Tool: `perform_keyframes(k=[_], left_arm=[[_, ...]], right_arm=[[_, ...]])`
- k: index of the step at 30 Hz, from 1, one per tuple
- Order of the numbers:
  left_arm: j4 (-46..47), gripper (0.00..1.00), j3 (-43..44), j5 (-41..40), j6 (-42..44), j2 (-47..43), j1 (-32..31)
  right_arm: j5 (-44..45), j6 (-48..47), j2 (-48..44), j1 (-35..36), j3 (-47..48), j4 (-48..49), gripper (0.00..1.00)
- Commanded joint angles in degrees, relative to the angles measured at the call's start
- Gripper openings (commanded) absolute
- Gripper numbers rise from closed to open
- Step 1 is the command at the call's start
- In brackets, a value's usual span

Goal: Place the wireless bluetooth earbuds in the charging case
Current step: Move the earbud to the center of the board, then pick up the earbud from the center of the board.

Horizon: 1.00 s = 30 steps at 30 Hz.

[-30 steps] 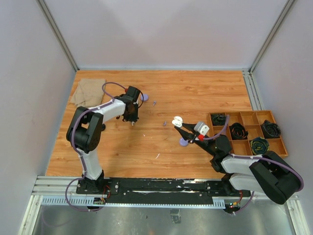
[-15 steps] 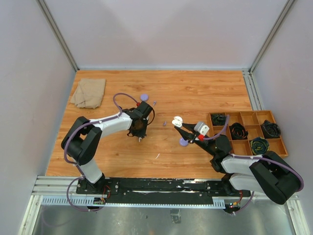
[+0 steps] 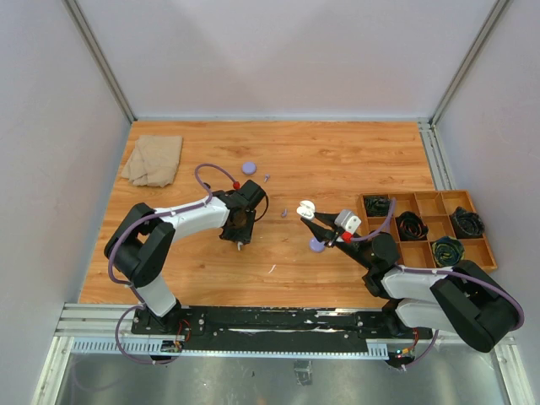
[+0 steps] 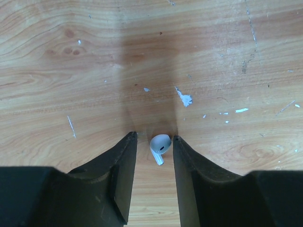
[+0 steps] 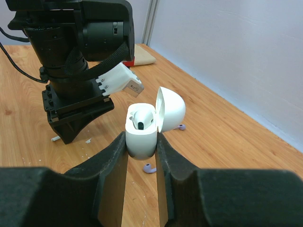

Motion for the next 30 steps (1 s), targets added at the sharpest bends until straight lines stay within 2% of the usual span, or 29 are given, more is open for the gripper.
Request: perform_keyframes(k=[1, 15, 24, 30], left_arm=[[-1.39, 0.43, 0.45, -1.16, -1.42, -1.18, -0.29], [-4.45, 0.44, -1.93, -2.95, -2.63, -4.84, -0.39], [-4.99, 0.46, 2.01, -1.26, -3.76, -5.41, -0.52], [-6.41, 0.47, 4.69, -0.65, -5.35, -1.23, -0.48]], right_arm=[[-0.6, -0.68, -0.33, 0.67, -0.33, 2.47, 0.01], [-0.69, -0.5, -0.36, 0.74, -0.24, 2.56, 0.01], [-0.87, -0.38, -0.4, 0.75, -0.24, 2.57, 0.01], [-0.85, -0.47, -0.64, 0.75, -0.24, 2.57, 0.01]])
